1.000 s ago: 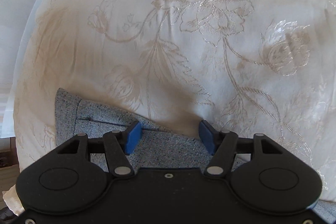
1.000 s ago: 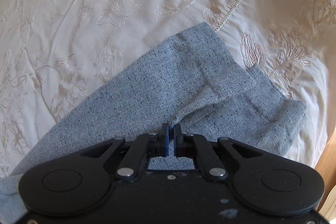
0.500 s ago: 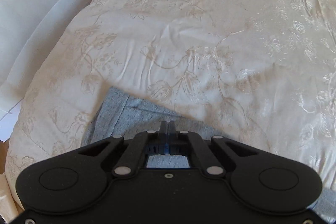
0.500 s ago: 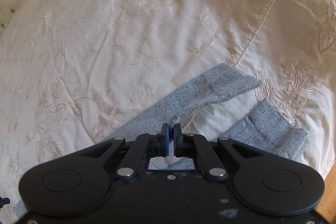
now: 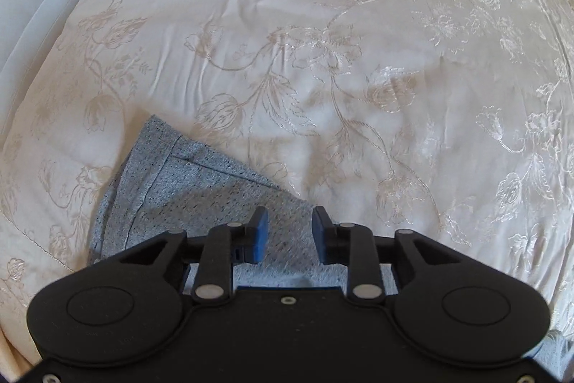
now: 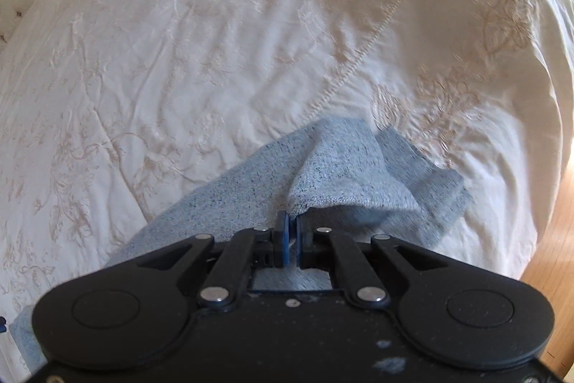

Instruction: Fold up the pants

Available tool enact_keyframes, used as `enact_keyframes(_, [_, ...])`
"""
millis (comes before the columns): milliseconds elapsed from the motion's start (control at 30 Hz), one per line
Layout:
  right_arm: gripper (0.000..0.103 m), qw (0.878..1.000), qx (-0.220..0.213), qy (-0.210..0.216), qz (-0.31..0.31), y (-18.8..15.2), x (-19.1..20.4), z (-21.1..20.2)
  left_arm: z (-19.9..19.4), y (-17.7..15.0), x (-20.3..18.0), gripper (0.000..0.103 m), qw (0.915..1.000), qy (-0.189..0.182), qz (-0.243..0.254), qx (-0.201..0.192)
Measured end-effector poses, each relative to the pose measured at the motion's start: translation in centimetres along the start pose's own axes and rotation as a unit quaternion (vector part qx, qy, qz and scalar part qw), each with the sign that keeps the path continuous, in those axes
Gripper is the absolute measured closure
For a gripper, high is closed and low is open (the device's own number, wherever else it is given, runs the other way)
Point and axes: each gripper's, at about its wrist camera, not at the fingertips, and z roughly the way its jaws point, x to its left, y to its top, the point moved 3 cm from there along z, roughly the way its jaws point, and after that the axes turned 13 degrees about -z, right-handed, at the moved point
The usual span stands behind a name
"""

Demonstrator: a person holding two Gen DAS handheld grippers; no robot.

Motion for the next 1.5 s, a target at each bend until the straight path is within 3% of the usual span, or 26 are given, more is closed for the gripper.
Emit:
enact_keyframes(167, [0.099, 0.998, 0.051, -0.018, 0.015, -4.0, -1.9, 3.5, 3.5, -0.3, -3.1, 0.064, 0.9970, 0.041, 0.051, 0.041])
enact_keyframes(300, [0.099, 0.998, 0.051, -0.022, -0.001, -5.3, -1.5, 4.4, 6.6, -0.9, -4.9, 0.061, 0.9896, 0.093, 0.082, 0.073])
enact_keyframes(467, [0.099, 0.999, 0.046, -0.017, -0.008, -4.7, -1.2, 4.4, 8.0, -1.3, -6.3, 0.055, 0.9823, 0.140, 0.098, 0.076])
enact_keyframes(600, [0.099, 0.999, 0.046, -0.004, 0.000, -4.0, -1.6, 4.6, 7.1, -1.8, -7.9, 0.055, 0.9768, 0.149, 0.148, 0.041])
enact_keyframes(733, [0.099, 0.999, 0.047, 0.005, 0.005, -3.9, -1.9, 4.6, 8.5, -2.8, -8.0, 0.045, 0.9751, 0.143, 0.145, 0.089])
enact_keyframes(800, [0.099, 0.999, 0.050, 0.005, -0.004, -4.0, -1.8, 4.9, 9.4, -3.6, -8.1, 0.044, 0.9697, 0.161, 0.157, 0.096])
enact_keyframes(867, [0.099, 0.999, 0.051, 0.006, -0.009, -4.0, -1.6, 4.9, 9.6, -4.2, -8.0, 0.052, 0.9650, 0.178, 0.164, 0.101])
enact_keyframes(900, [0.099, 0.999, 0.049, 0.007, -0.014, -3.9, -1.5, 4.9, 9.2, -4.2, -7.8, 0.072, 0.9652, 0.187, 0.158, 0.092])
enact_keyframes(933, [0.099, 0.999, 0.047, 0.007, -0.018, -3.8, -1.4, 4.9, 8.7, -4.0, -7.5, 0.077, 0.9694, 0.179, 0.144, 0.086])
enact_keyframes(1033, [0.099, 0.999, 0.031, 0.013, -0.028, -2.6, -0.9, 4.0, 5.0, -2.3, -5.3, 0.086, 0.9916, 0.105, 0.056, 0.050])
enact_keyframes(1133, [0.099, 0.998, 0.005, 0.032, -0.048, -0.2, 0.1, 2.4, -0.3, -0.6, -3.1, 0.088, 0.9988, 0.046, 0.015, -0.007])
enact_keyframes(1200, [0.099, 0.996, -0.016, 0.054, -0.064, 1.9, 1.0, 1.3, -5.1, 0.9, -1.7, 0.090, 0.9979, -0.008, -0.023, -0.060])
enact_keyframes(1233, [0.099, 0.994, -0.035, 0.067, -0.077, 3.5, 1.8, 0.5, -7.3, 1.1, -1.0, 0.103, 0.9946, -0.037, -0.047, -0.085])
enact_keyframes(1300, [0.099, 0.988, -0.083, 0.090, -0.096, 6.1, 3.2, -1.4, -11.9, 1.1, 0.5, 0.103, 0.9818, -0.091, -0.070, -0.151])
enact_keyframes(1367, [0.099, 0.976, -0.146, 0.112, -0.118, 8.6, 4.7, -4.4, -15.2, -0.6, 2.3, 0.103, 0.9708, -0.110, -0.073, -0.201])
enact_keyframes(1433, [0.099, 0.964, -0.187, 0.138, -0.126, 9.6, 5.2, -6.9, -16.7, -3.0, 4.2, 0.103, 0.9663, -0.123, -0.074, -0.213])
enact_keyframes(1500, [0.099, 0.960, -0.190, 0.164, -0.121, 9.0, 4.9, -8.0, -15.2, -5.3, 6.3, 0.103, 0.9743, -0.109, -0.075, -0.183])
